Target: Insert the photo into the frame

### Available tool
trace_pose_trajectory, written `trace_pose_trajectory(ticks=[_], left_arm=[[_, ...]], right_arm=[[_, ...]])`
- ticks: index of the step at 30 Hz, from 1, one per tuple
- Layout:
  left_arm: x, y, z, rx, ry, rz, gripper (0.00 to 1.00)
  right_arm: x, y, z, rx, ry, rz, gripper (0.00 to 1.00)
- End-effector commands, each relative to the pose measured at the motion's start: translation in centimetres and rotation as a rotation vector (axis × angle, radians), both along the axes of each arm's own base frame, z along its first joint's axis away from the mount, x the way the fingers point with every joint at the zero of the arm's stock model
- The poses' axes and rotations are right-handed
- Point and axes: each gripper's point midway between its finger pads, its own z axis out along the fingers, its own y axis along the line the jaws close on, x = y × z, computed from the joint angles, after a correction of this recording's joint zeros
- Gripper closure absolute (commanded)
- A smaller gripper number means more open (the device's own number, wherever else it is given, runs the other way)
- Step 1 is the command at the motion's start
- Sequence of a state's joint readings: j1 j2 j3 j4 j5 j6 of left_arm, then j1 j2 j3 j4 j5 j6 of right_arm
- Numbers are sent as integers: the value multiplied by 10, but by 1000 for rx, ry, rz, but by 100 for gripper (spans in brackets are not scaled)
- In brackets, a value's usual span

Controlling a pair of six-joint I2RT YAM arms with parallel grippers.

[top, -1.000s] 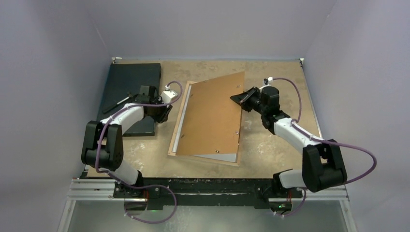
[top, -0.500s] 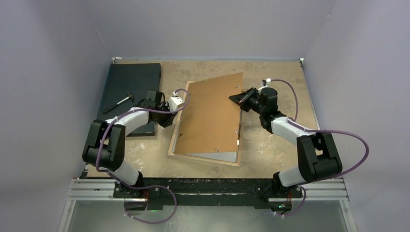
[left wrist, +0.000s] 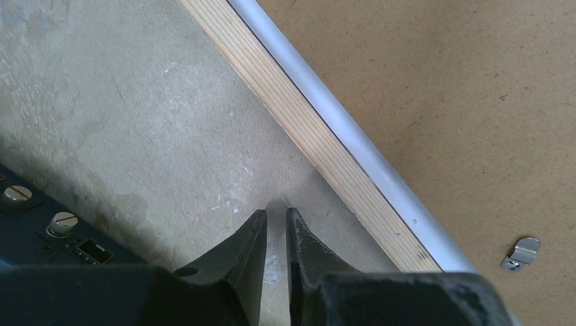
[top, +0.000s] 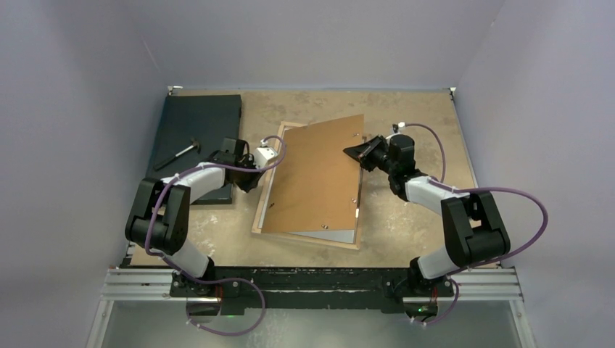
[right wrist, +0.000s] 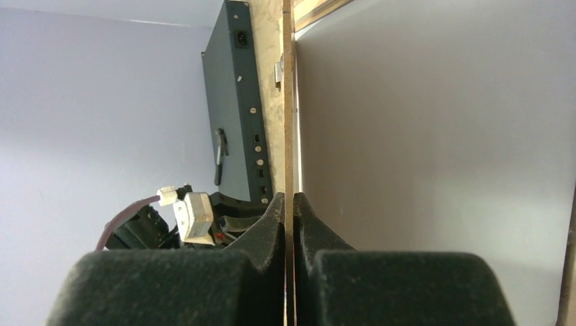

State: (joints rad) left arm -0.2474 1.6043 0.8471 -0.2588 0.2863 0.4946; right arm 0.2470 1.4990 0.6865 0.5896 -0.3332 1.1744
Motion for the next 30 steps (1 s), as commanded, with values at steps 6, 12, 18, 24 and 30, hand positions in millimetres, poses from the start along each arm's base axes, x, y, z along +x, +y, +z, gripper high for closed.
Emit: trace_pose_trajectory(ticks=[6, 12, 18, 24, 30], left_arm=[[5, -7, 6, -4, -34, -35, 89], [1, -9, 2, -2, -22, -50, 91], [0, -12, 1, -4, -19, -53, 93], [-2, -15, -1, -2, -8, -63, 96], [-3, -16, -3, -3, 4, -67, 99]], right_arm=[[9, 1, 26, 52, -101, -7, 100], [16, 1, 25, 45, -116, -12, 100], [17, -2, 18, 25, -115, -26, 100], [19, -8, 13, -8, -134, -56, 100], [19, -15, 10, -29, -153, -92, 100]])
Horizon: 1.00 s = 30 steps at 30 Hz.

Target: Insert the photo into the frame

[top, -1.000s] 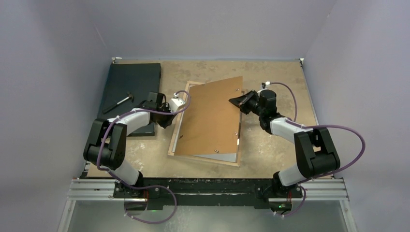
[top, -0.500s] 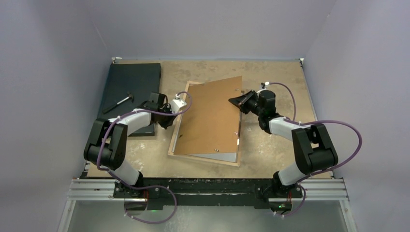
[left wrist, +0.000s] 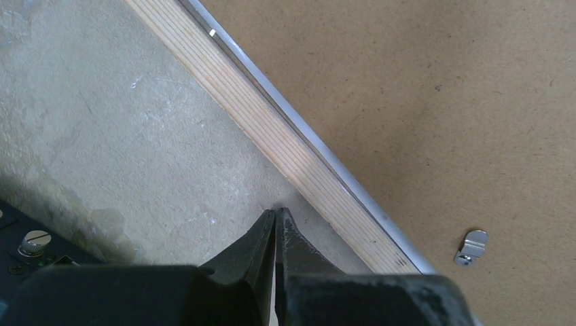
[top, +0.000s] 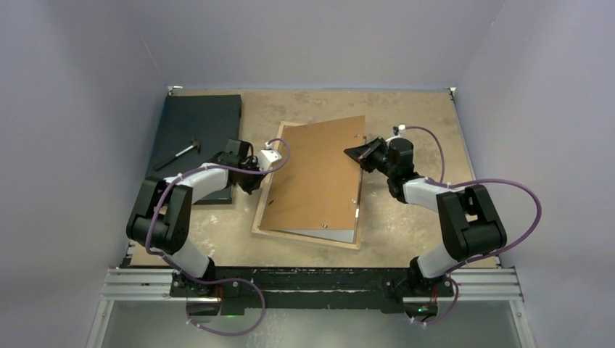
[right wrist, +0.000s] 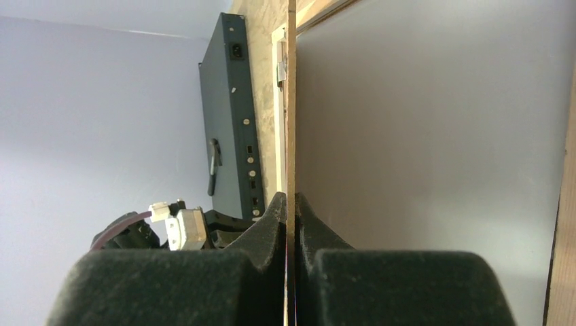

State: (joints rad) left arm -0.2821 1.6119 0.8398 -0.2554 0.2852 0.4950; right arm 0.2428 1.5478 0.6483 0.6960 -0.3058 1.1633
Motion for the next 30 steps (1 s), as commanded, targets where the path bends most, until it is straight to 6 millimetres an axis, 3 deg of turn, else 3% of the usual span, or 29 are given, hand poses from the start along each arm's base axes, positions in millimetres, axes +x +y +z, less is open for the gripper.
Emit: trace_pose_trajectory(ticks=[1, 16, 23, 30], left_arm=[[3, -6, 3, -9, -6, -34, 99], [0, -17, 2, -21, 7, -53, 100], [-7, -21, -5, -25, 24, -62, 100], [-18, -25, -9, -52, 63, -61, 100]], right_arm=[[14, -11, 25, -22, -129, -69, 100], [23, -14, 25, -110, -205, -58, 100], [17, -7, 6, -84, -173, -36, 100], [11, -2, -6, -167, -169, -64, 100]])
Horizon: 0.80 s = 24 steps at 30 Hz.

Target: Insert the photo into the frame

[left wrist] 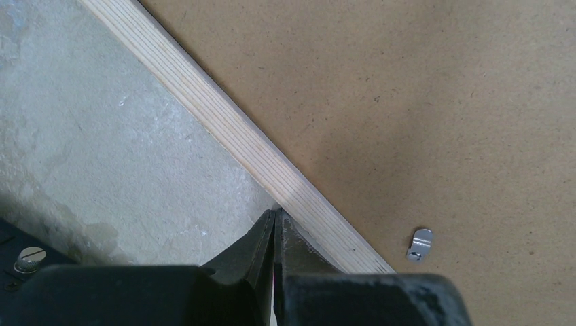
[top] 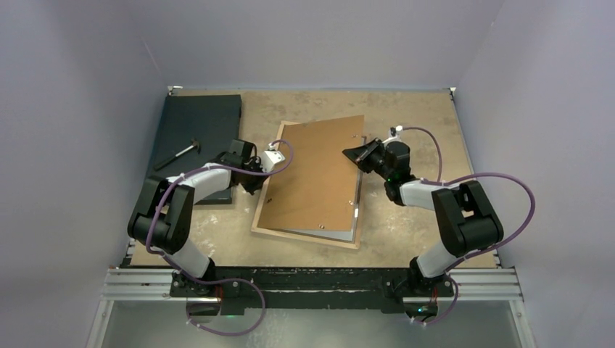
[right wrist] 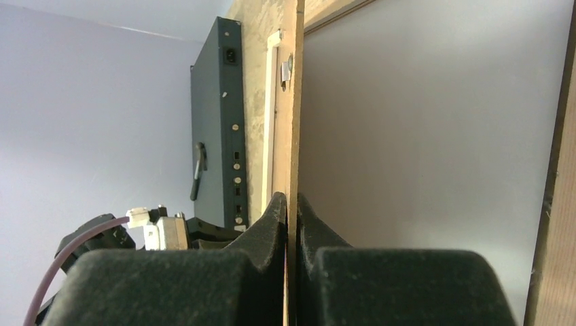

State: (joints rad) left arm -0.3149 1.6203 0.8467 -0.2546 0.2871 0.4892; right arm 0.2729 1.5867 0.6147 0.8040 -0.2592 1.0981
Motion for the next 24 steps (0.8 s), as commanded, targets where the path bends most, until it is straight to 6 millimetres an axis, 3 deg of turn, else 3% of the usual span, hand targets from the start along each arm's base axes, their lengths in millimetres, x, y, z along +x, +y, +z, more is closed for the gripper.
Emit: trace_pose_trajectory(ticks=[1, 5, 6, 13, 18, 22, 24], left_arm=[[-16, -14, -8, -51, 63, -33, 100], [-20, -15, -5, -60, 65, -35, 100], [-20, -15, -4, -63, 66, -34, 100], [-23, -13, -4, -60, 64, -34, 100], [-24, -11, -5, -51, 63, -31, 100], [-22, -14, -3, -62, 66, -21, 100], [-21, -14, -2, -64, 67, -18, 100]], right_arm=[[10, -6, 3, -119, -101, -74, 100], [12, -3, -7, -186, -81, -70, 100], [13, -2, -9, -204, -75, -62, 96], [14, -8, -27, -407, 10, -24, 56], [12, -25, -30, -580, 71, -36, 34], [12, -24, -32, -697, 111, -17, 18], [12, -23, -31, -749, 120, -12, 3]])
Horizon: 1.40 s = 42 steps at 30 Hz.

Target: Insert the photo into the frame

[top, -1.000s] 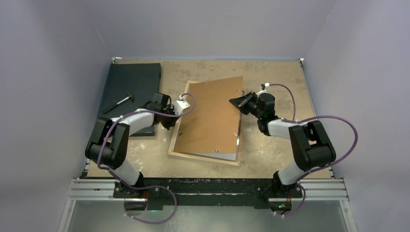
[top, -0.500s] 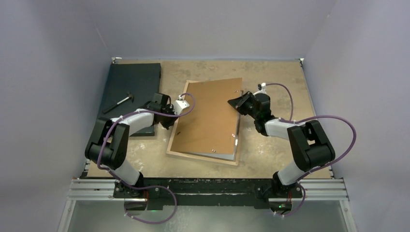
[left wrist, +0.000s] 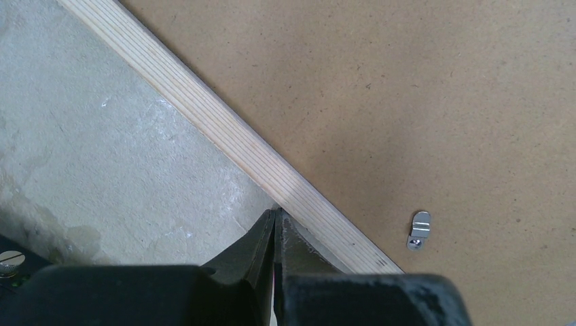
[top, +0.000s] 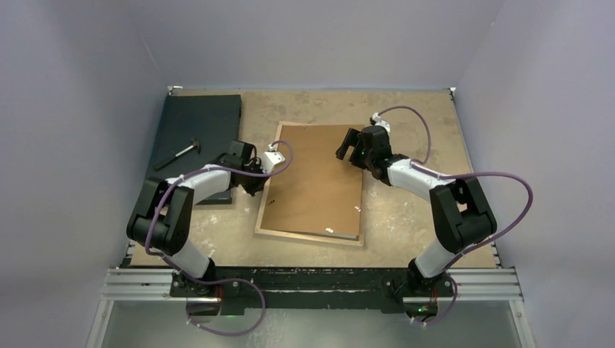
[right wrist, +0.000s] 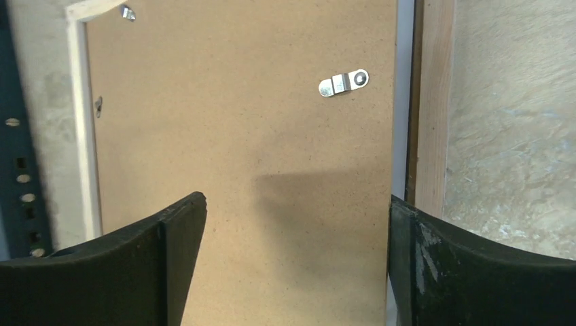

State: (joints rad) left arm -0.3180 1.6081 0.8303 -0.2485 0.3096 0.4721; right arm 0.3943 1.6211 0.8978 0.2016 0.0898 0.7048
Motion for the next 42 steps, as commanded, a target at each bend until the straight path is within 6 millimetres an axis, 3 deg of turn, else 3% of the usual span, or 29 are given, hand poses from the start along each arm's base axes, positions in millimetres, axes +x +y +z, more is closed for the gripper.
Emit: trace_pose_trajectory(ticks=[1, 14, 22, 25, 29, 37, 39, 41, 42], left_arm=[[-15, -10, -3, -37, 55, -18, 100], [-16, -8, -6, -27, 63, -11, 100], [-17, -8, -8, -29, 74, -6, 100], [-19, -8, -11, -32, 83, -12, 100], [-22, -9, -15, -33, 95, -17, 100], [-25, -19, -18, -84, 141, -14, 100], [-27, -22, -19, -97, 155, -14, 100], [-30, -25, -19, -102, 161, -25, 100], [-32, -26, -19, -103, 166, -29, 100]], right_arm=[[5, -8, 12, -191, 3, 2, 1], [2, -31, 20, -349, 32, -27, 1], [-8, -20, 38, -282, 1, 35, 4], [-17, -14, 44, -236, -9, 62, 14], [-33, -3, 54, -150, -29, 110, 41], [-56, 33, 67, 1, -8, 217, 77], [-62, 40, 66, 35, 5, 246, 90], [-67, 44, 66, 67, 9, 263, 92], [-72, 48, 66, 91, 9, 285, 87]])
